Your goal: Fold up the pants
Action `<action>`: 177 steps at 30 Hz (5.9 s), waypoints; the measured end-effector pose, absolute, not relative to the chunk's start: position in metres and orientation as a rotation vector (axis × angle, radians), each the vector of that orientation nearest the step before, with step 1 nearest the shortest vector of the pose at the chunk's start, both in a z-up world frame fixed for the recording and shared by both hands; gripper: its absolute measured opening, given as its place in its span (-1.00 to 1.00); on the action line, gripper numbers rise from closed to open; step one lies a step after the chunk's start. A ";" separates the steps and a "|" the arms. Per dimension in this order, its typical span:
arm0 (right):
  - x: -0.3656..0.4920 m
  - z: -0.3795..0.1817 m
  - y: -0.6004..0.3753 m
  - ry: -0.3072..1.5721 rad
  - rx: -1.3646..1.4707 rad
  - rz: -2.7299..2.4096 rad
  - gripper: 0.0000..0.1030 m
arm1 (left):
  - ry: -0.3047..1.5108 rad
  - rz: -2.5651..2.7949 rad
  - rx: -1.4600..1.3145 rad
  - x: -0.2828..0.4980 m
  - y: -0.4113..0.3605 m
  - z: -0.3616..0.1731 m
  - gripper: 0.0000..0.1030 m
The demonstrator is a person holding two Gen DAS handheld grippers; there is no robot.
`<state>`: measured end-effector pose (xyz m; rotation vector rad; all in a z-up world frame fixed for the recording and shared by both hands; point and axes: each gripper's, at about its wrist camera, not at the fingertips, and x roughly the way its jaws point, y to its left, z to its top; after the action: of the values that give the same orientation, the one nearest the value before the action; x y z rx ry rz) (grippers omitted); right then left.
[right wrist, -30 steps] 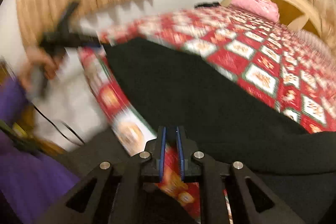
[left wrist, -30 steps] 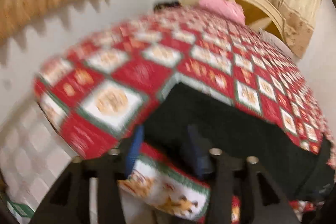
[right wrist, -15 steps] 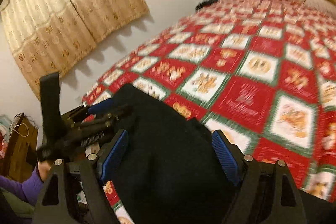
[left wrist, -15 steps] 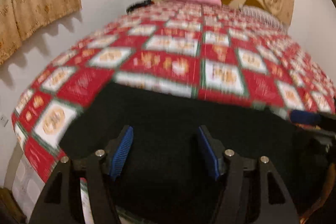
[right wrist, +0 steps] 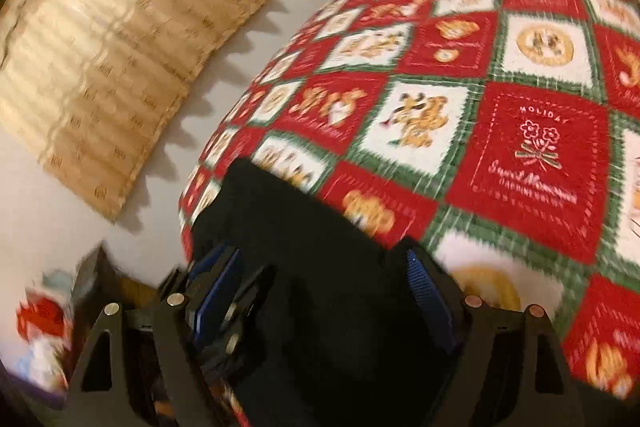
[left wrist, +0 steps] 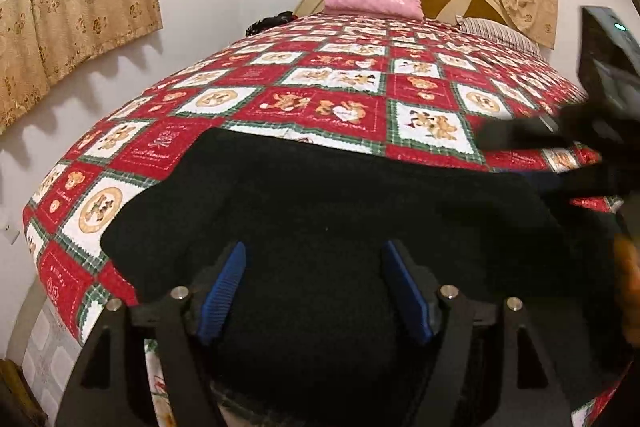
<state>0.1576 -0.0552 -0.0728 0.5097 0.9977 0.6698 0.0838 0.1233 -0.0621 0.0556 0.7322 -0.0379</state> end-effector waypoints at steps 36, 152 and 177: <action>-0.043 0.042 -0.467 0.622 0.738 -0.493 -0.89 | 0.736 -0.020 0.038 0.085 0.124 -0.063 0.52; -0.241 -0.013 -0.422 0.451 0.742 -0.385 -0.91 | 0.786 -0.745 0.336 -0.022 -0.129 -0.047 0.77; -0.210 0.021 -0.434 0.446 0.511 -0.560 -0.74 | 0.650 -0.512 0.136 0.010 -0.009 0.009 0.78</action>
<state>-0.2104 -0.4342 0.0213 0.5114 0.4459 -0.5600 0.0103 -0.0088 0.0089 0.1358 0.6496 -0.5115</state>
